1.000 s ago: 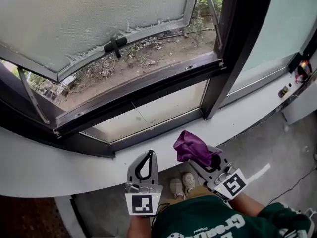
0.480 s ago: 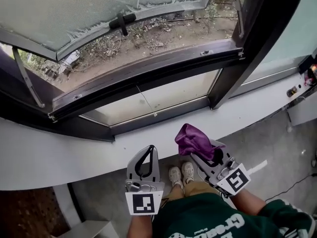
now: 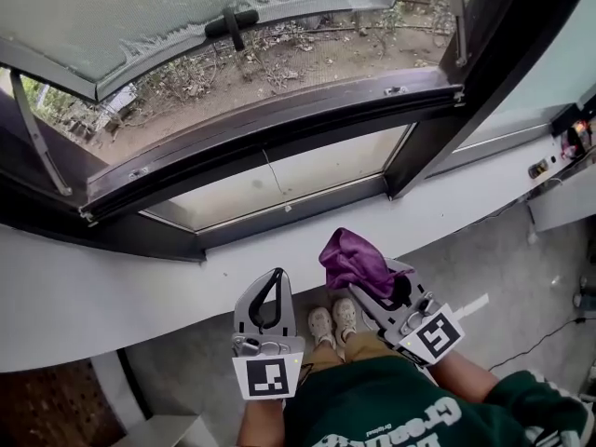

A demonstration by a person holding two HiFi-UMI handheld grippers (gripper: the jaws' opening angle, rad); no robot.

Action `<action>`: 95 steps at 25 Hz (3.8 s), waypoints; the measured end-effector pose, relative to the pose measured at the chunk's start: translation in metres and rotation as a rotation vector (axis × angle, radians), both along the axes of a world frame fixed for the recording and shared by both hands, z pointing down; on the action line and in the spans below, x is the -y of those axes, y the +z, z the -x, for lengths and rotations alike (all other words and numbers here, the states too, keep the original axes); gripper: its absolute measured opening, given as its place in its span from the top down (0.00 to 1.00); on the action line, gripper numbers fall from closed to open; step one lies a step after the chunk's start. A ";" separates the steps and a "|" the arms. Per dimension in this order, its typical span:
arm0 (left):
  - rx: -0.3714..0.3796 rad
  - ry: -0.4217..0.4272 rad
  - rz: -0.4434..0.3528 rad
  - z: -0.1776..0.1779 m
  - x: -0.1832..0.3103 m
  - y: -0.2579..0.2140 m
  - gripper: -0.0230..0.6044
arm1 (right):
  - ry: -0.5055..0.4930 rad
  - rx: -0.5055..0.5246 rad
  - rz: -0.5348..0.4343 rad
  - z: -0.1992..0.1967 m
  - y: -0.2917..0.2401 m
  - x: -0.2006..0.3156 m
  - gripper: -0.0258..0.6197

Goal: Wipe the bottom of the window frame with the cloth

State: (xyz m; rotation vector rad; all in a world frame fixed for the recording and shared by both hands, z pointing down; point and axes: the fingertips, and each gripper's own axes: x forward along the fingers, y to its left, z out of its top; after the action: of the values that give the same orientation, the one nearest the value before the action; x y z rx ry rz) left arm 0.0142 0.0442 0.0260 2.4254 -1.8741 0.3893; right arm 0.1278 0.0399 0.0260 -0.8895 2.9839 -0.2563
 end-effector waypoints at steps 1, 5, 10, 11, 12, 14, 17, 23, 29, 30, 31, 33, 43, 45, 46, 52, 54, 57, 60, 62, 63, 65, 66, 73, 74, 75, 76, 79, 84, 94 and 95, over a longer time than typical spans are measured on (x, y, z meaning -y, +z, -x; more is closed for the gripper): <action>0.004 0.011 -0.006 0.001 0.001 0.000 0.96 | 0.011 -0.028 0.010 0.001 0.003 0.000 0.72; -0.008 0.036 -0.020 0.007 0.002 0.001 0.96 | 0.048 -0.049 -0.005 0.008 -0.001 -0.003 0.72; -0.029 0.072 -0.057 0.015 0.000 -0.009 0.96 | 0.080 -0.053 -0.045 0.017 -0.018 -0.011 0.72; -0.028 0.079 -0.061 0.017 -0.001 -0.010 0.96 | 0.085 -0.058 -0.053 0.020 -0.020 -0.013 0.72; -0.025 0.083 -0.061 0.020 -0.003 -0.010 0.96 | 0.087 -0.065 -0.059 0.023 -0.020 -0.015 0.72; -0.036 0.071 -0.051 0.029 -0.005 -0.004 0.96 | 0.080 -0.073 -0.065 0.032 -0.017 -0.018 0.72; -0.063 0.024 -0.036 0.047 -0.008 0.007 0.96 | 0.041 -0.081 -0.016 0.053 0.001 -0.025 0.72; -0.077 -0.121 0.037 0.105 -0.020 0.058 0.96 | -0.095 -0.111 0.069 0.115 0.055 -0.025 0.72; -0.049 -0.345 0.111 0.173 -0.042 0.129 0.96 | -0.290 -0.091 0.148 0.187 0.124 -0.020 0.72; -0.030 -0.368 0.120 0.184 -0.044 0.141 0.96 | -0.315 -0.091 0.158 0.198 0.138 -0.019 0.72; -0.013 -0.387 0.125 0.196 -0.045 0.154 0.96 | -0.335 -0.087 0.166 0.209 0.152 -0.016 0.72; -0.008 -0.420 0.117 0.216 -0.045 0.176 0.96 | -0.369 -0.077 0.177 0.231 0.181 -0.012 0.72; -0.026 -0.440 0.099 0.307 -0.037 0.328 0.96 | -0.388 -0.155 0.230 0.340 0.368 -0.007 0.72; -0.050 -0.437 0.100 0.319 -0.036 0.364 0.96 | -0.379 -0.168 0.227 0.356 0.398 -0.002 0.72; -0.058 -0.438 0.102 0.323 -0.036 0.377 0.96 | -0.376 -0.174 0.223 0.361 0.411 0.000 0.72; -0.083 -0.462 0.148 0.360 -0.044 0.451 0.96 | -0.385 -0.261 0.221 0.417 0.495 -0.003 0.72; -0.104 -0.474 0.146 0.370 -0.043 0.467 0.96 | -0.397 -0.286 0.218 0.436 0.518 -0.004 0.72; -0.107 -0.483 0.145 0.381 -0.039 0.481 0.96 | -0.399 -0.280 0.213 0.461 0.540 0.002 0.72; -0.104 -0.489 0.153 0.389 -0.032 0.493 0.96 | -0.400 -0.265 0.210 0.480 0.557 0.012 0.72; -0.105 -0.481 0.161 0.392 -0.030 0.499 0.96 | -0.394 -0.277 0.214 0.489 0.568 0.014 0.72; -0.107 -0.475 0.167 0.394 -0.029 0.503 0.96 | -0.388 -0.283 0.218 0.492 0.573 0.014 0.72; -0.107 -0.468 0.179 0.397 -0.026 0.509 0.96 | -0.376 -0.290 0.221 0.495 0.579 0.015 0.72; -0.108 -0.465 0.183 0.398 -0.024 0.512 0.96 | -0.372 -0.293 0.224 0.496 0.582 0.016 0.72; -0.112 -0.455 0.202 0.402 -0.014 0.522 0.96 | -0.346 -0.352 0.228 0.499 0.601 0.019 0.72; -0.112 -0.455 0.209 0.402 -0.013 0.523 0.96 | -0.352 -0.369 0.223 0.499 0.603 0.018 0.72; -0.111 -0.457 0.217 0.402 -0.013 0.525 0.96 | -0.358 -0.384 0.218 0.499 0.605 0.017 0.72; -0.108 -0.462 0.228 0.404 -0.014 0.527 0.96 | -0.361 -0.394 0.216 0.500 0.606 0.016 0.72; -0.112 -0.482 0.250 0.406 -0.018 0.531 0.96 | -0.349 -0.389 0.234 0.500 0.606 0.016 0.72; -0.106 -0.469 0.253 0.405 -0.018 0.534 0.96 | -0.354 -0.388 0.244 0.503 0.610 0.015 0.72; -0.094 -0.417 0.271 0.397 -0.010 0.544 0.96 | -0.325 -0.403 0.257 0.495 0.615 0.018 0.72; -0.090 -0.403 0.272 0.392 -0.008 0.546 0.96 | -0.320 -0.404 0.253 0.493 0.617 0.018 0.72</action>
State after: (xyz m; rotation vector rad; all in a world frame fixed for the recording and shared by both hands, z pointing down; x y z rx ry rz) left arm -0.3783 0.0523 0.5722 1.8115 -2.0491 0.4622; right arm -0.3649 0.0215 0.6430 -0.5178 3.5297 -0.5290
